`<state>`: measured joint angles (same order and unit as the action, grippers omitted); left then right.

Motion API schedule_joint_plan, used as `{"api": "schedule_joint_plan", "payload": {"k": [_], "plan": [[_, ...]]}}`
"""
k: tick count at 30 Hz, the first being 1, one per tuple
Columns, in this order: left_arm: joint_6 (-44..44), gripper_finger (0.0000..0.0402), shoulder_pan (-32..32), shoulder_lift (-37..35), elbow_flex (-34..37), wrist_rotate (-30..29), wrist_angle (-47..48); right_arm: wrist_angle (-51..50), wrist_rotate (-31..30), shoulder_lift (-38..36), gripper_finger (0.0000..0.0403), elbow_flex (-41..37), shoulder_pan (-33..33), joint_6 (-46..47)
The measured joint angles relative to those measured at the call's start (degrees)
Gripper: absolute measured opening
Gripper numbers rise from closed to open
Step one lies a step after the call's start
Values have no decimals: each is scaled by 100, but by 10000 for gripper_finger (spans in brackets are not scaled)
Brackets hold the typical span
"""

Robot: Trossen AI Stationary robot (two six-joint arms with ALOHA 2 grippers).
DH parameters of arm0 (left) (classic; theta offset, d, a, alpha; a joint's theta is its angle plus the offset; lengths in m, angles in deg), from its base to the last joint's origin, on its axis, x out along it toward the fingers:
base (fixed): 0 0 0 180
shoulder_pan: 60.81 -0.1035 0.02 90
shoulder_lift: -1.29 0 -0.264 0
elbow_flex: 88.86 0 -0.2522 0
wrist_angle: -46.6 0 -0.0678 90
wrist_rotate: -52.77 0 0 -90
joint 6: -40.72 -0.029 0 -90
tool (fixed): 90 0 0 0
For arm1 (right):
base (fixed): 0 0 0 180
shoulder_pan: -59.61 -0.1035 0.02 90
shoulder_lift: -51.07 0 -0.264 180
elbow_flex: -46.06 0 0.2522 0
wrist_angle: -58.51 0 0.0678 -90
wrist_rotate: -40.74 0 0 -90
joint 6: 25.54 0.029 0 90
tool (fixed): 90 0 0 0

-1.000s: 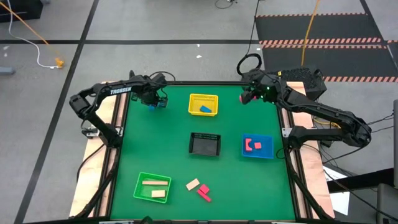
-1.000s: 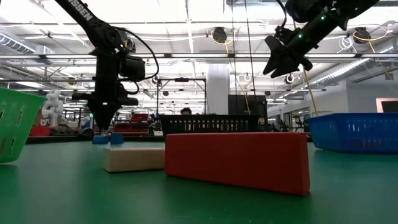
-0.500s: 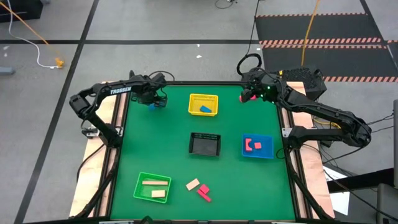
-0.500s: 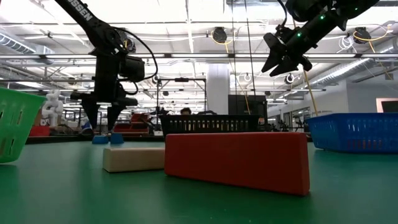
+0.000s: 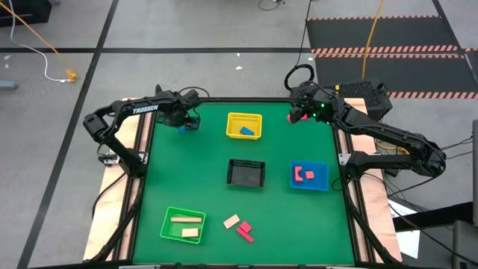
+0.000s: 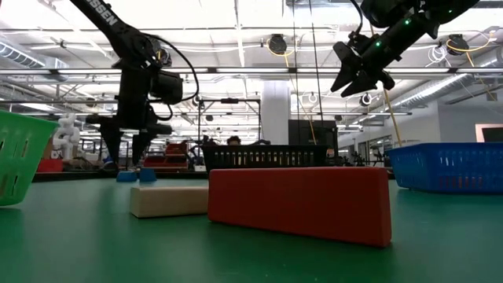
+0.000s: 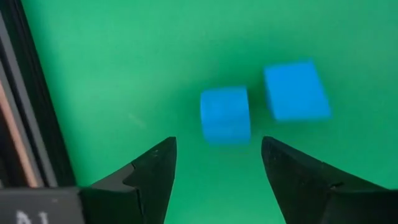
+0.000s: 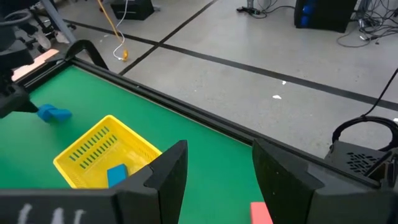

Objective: Sort & place blocks by color
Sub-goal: Put the left blue block into the yellow bin

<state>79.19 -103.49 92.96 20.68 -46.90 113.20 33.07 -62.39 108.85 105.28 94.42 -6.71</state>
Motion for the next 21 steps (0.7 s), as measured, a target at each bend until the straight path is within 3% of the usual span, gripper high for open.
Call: {"api": "schedule_joint_plan", "payload": {"k": [6, 9, 21], "plan": [[71, 208, 19, 2, 204, -73, -532, -7, 0, 0, 171, 0, -2, 0], [57, 201, -37, 2, 398, 216, -1006, -5, 0, 0, 171, 0, 0, -2], [105, 198, -28, -31, 642, 77, -1269, 8, -2, 0, 171, 0, 0, 0]]}}
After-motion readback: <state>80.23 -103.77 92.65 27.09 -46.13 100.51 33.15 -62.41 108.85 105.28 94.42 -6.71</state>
